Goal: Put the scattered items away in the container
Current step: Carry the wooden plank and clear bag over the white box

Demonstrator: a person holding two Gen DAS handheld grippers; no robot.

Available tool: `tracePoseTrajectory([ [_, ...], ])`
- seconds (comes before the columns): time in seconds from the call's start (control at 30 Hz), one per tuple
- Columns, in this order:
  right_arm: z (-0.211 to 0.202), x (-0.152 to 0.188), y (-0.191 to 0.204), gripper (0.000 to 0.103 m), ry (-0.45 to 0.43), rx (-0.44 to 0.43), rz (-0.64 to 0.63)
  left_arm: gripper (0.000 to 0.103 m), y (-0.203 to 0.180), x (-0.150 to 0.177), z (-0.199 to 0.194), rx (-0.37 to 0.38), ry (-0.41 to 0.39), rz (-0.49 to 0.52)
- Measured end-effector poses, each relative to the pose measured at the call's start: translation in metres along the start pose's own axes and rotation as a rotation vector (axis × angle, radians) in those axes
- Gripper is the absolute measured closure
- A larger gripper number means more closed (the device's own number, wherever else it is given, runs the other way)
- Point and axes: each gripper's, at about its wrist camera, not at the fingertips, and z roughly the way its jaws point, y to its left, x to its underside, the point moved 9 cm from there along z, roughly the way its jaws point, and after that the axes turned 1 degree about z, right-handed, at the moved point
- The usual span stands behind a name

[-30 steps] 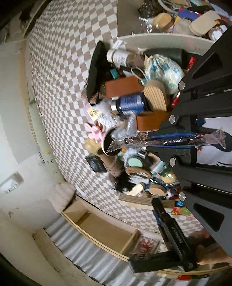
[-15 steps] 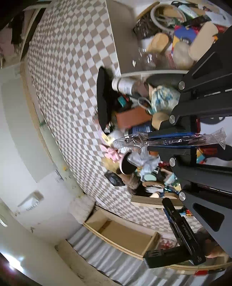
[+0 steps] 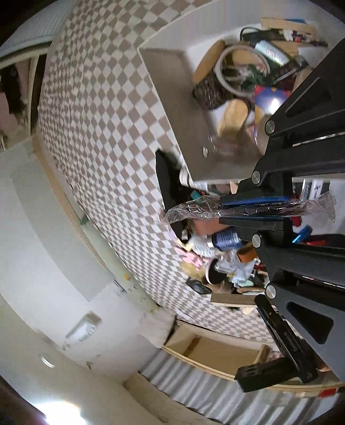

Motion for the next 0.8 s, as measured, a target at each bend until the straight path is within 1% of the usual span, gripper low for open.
tracePoseTrajectory([
  [0.23,-0.017,-0.004,-0.049,0.094,-0.026,0.063,0.063,0.071,-0.033,-0.003,0.013,0.043,-0.002,0.031],
  [0.47,-0.034,-0.006,-0.100,0.094,-0.053,0.159,0.118,0.071,-0.071,-0.006,0.026,0.099,-0.011,0.077],
  [0.63,-0.046,-0.007,-0.124,0.094,-0.076,0.325,0.034,0.071,-0.092,-0.006,0.038,0.126,-0.009,0.118],
  [0.7,-0.049,-0.007,-0.132,0.094,-0.075,0.371,0.005,0.071,-0.099,-0.005,0.043,0.137,-0.002,0.125],
  [0.8,-0.052,-0.003,-0.144,0.095,-0.063,0.407,-0.004,0.071,-0.112,-0.003,0.051,0.158,0.009,0.132],
])
